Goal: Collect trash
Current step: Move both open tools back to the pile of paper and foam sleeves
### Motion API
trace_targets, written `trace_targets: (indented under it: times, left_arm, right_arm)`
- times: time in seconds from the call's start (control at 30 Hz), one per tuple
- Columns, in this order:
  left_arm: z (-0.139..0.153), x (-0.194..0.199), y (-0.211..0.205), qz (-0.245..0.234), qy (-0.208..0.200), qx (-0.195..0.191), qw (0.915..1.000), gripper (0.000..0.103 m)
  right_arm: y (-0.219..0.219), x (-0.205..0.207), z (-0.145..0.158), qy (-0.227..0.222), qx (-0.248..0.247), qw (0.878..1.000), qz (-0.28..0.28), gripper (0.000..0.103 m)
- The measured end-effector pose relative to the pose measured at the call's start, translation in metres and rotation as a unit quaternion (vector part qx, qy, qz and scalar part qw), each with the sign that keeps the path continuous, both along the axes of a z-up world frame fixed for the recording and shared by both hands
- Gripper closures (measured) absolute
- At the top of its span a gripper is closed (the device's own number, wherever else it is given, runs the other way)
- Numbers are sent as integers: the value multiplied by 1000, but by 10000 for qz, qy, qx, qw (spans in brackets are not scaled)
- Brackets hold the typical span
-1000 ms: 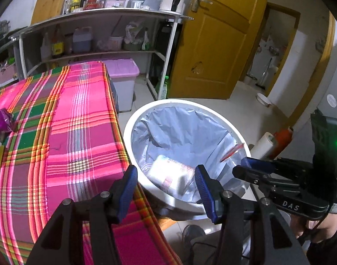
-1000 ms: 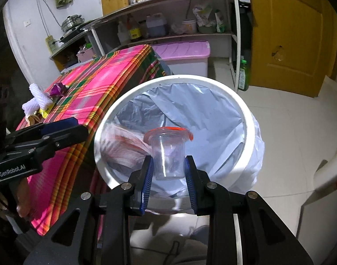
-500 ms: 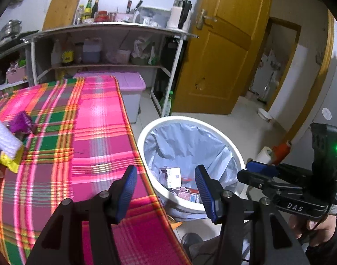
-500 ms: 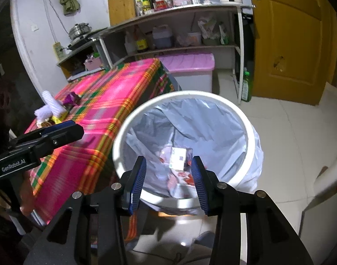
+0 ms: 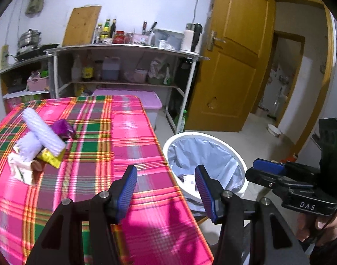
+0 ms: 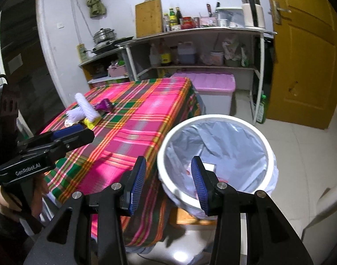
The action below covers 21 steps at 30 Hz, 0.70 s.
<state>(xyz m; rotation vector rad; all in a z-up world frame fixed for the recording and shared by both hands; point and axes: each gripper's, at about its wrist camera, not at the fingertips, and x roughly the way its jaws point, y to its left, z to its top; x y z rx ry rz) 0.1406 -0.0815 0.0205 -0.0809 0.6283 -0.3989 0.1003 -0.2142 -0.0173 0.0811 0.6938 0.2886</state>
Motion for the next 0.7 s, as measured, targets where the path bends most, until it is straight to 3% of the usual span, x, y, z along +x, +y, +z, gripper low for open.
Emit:
trace_targets:
  times: [0.7]
  left_arm:
    - [4,-26,72,778,-180,103,9968,49]
  right_arm:
    - [59,14,0,-25,-123,9965,825,60]
